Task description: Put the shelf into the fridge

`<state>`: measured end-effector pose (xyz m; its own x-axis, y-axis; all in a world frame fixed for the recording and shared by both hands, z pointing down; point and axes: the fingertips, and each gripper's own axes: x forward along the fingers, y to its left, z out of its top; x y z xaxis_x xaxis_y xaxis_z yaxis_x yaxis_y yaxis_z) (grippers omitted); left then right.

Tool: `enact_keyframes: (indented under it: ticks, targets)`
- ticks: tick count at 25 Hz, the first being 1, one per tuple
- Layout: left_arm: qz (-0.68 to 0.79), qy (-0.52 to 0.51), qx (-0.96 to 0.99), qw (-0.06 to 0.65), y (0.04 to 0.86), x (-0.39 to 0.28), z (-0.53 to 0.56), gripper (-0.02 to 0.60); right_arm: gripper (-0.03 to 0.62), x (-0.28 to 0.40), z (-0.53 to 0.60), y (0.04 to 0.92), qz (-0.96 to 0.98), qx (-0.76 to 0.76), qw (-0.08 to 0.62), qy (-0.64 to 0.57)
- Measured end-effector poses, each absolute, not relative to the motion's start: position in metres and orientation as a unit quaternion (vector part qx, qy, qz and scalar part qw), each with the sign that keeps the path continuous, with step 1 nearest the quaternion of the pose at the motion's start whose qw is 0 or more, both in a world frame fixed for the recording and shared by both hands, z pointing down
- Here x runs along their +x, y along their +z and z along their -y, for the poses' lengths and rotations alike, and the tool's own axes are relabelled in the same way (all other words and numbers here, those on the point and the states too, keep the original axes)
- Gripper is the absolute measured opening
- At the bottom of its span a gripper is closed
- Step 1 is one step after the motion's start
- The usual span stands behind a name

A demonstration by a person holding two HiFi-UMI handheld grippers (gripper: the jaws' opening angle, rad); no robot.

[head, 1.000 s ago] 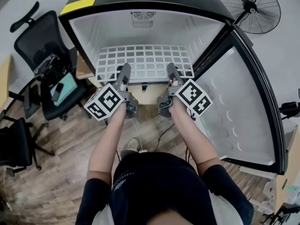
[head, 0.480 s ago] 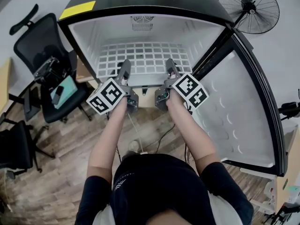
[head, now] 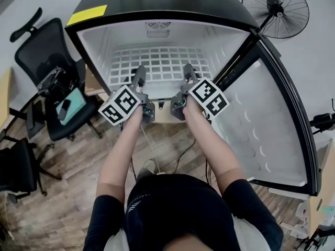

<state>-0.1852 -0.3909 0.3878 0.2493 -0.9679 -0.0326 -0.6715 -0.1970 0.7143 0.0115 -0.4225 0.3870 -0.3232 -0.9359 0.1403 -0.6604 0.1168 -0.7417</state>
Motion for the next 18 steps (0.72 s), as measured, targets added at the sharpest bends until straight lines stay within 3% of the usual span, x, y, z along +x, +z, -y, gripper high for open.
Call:
enact_keyframes:
  ticks: [18]
  targets:
    - [0.571, -0.263, 0.726, 0.278, 0.386, -0.191, 0.415, 0.156, 0.161, 0.01, 0.447, 0.388, -0.713, -0.568, 0.184, -0.367]
